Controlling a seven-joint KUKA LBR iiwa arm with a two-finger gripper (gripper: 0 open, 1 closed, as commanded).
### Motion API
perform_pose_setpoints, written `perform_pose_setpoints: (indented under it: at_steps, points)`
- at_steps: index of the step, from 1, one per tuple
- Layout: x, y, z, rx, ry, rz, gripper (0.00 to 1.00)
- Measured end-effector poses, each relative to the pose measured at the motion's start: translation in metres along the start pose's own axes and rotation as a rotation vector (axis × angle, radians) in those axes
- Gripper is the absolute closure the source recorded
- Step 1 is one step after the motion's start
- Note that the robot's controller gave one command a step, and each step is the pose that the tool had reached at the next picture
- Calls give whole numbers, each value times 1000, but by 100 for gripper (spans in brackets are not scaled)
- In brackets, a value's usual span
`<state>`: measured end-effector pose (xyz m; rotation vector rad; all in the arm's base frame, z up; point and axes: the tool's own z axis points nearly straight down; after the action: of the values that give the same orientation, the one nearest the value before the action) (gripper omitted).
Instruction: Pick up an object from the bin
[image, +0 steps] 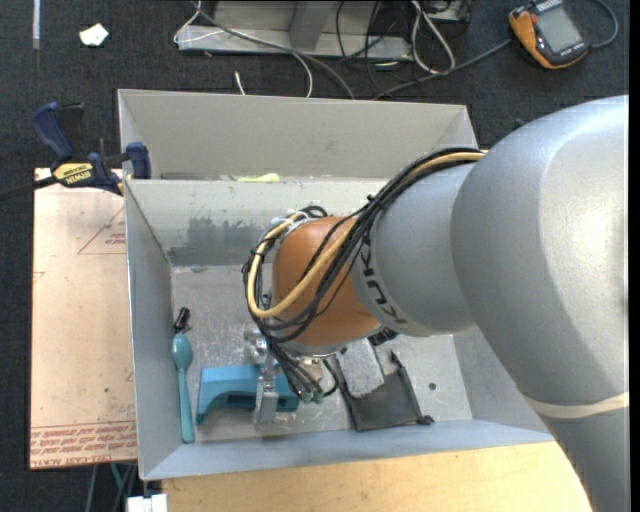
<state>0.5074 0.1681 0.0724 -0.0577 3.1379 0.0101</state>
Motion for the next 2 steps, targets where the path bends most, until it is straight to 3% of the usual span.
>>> perform_pose_setpoints:
  at_steps: [1, 2]
  points:
    - [2, -2, 2, 4, 6, -1, 0]
    - [1, -2, 2, 3, 4, 0, 100]
